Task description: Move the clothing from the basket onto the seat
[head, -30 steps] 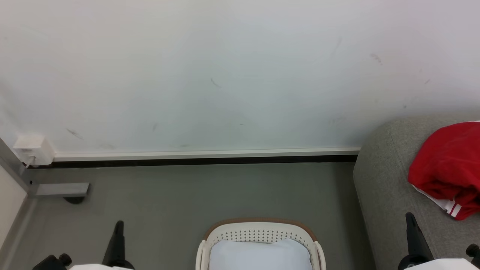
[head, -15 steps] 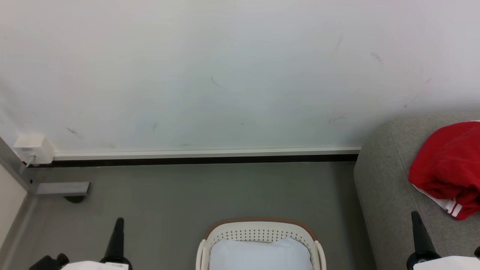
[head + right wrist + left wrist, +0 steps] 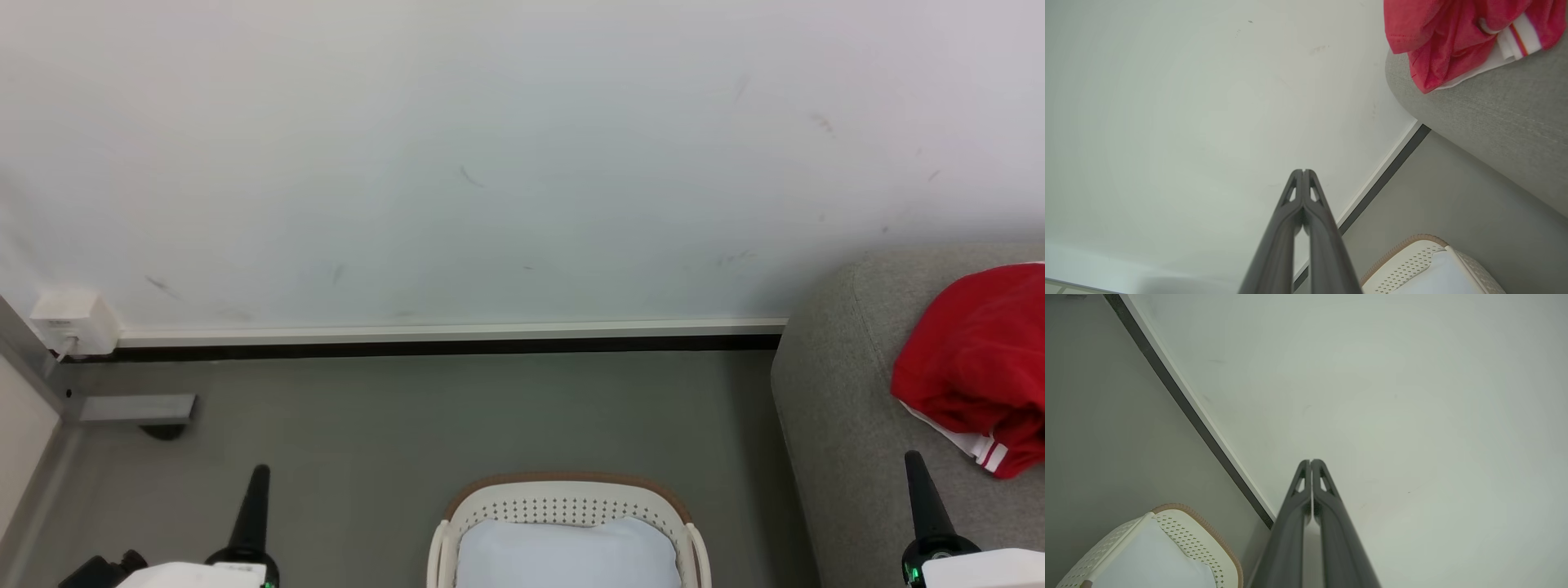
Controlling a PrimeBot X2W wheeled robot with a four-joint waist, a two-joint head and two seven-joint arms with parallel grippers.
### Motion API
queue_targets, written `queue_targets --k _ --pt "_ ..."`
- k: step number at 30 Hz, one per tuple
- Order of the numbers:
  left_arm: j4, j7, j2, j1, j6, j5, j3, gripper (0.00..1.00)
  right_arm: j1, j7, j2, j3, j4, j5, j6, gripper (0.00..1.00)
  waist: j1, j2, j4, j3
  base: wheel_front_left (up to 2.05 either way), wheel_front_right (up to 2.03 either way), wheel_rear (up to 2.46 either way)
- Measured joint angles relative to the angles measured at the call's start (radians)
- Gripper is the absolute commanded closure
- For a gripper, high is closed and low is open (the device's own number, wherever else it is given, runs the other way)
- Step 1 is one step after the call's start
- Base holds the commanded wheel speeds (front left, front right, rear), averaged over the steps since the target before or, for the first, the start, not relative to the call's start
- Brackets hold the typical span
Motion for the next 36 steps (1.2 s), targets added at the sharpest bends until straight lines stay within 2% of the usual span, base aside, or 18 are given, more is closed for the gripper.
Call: queue_targets --k 36 --pt "-0.020 0.078 0.002 -0.023 0.000 -0.302 0.014 1.00 -0.019 0.081 0.001 -0.053 -0.015 0.266 0.000 1.00 0.0000 0.0000 0.004 0.008 0.00 0.00 0.00"
